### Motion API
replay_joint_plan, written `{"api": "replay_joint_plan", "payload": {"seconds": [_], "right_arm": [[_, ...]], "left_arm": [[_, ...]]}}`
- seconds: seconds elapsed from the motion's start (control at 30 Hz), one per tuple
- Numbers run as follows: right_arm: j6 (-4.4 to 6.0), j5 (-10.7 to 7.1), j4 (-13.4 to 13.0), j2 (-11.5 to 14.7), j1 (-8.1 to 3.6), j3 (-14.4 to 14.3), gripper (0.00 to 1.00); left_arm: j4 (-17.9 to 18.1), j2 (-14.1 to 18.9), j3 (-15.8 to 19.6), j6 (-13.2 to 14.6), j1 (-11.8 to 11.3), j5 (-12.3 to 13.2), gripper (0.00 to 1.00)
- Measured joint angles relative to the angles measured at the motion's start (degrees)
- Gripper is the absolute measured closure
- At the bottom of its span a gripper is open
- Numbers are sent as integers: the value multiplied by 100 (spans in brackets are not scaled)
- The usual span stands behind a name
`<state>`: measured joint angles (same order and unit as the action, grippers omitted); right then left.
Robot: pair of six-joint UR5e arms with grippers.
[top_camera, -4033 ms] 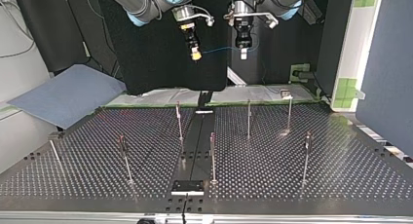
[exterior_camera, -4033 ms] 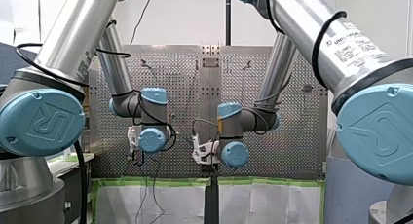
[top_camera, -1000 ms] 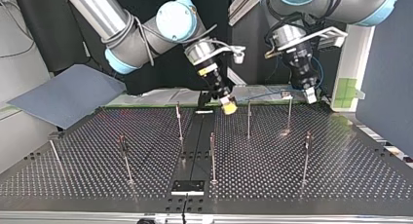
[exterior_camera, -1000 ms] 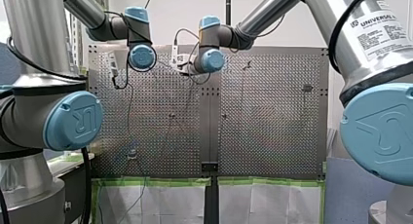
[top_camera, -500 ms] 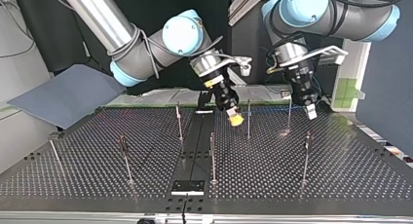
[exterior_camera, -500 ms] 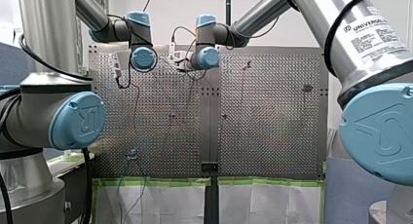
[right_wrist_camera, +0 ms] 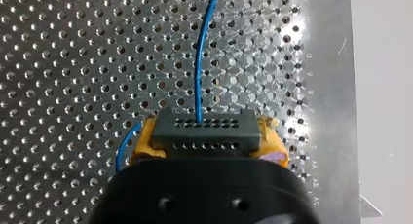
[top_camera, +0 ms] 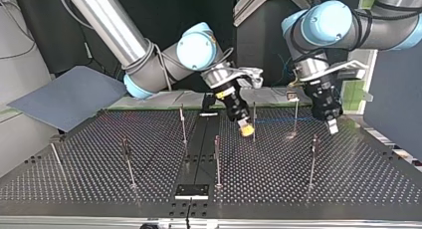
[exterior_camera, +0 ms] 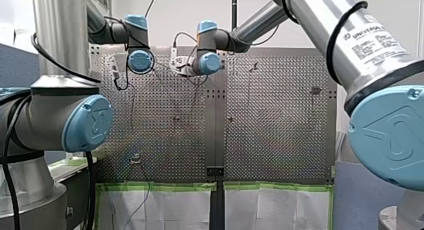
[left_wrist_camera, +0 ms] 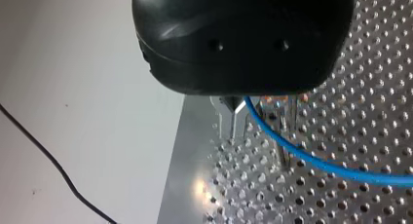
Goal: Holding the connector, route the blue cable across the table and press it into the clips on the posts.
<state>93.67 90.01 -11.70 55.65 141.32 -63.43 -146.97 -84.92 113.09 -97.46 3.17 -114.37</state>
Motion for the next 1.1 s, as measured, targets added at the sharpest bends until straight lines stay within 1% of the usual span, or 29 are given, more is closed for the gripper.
{"api": "replay_joint_plan", "payload": {"seconds": [0.07, 0.27, 0.43, 0.6, 0.83, 1.1], "right_arm": [[-5, 0, 8, -22, 12, 77, 100], [-16, 1, 52, -46, 36, 260, 100], [-24, 13, 78, -84, 55, 314, 100], [-48, 20, 102, -223, 57, 384, 100], [-57, 50, 151, -353, 23, 571, 100], [-58, 53, 157, -374, -23, 724, 100]], "left_arm": [[8, -60, -34, -57, -100, 102, 100], [110, -207, -126, -257, -286, 350, 100], [141, -246, -239, -338, -389, 478, 100], [146, -356, -320, -374, -483, 557, 100], [212, -540, -362, -448, -666, 715, 100], [229, -584, -443, -498, -1027, 1104, 100]]}}
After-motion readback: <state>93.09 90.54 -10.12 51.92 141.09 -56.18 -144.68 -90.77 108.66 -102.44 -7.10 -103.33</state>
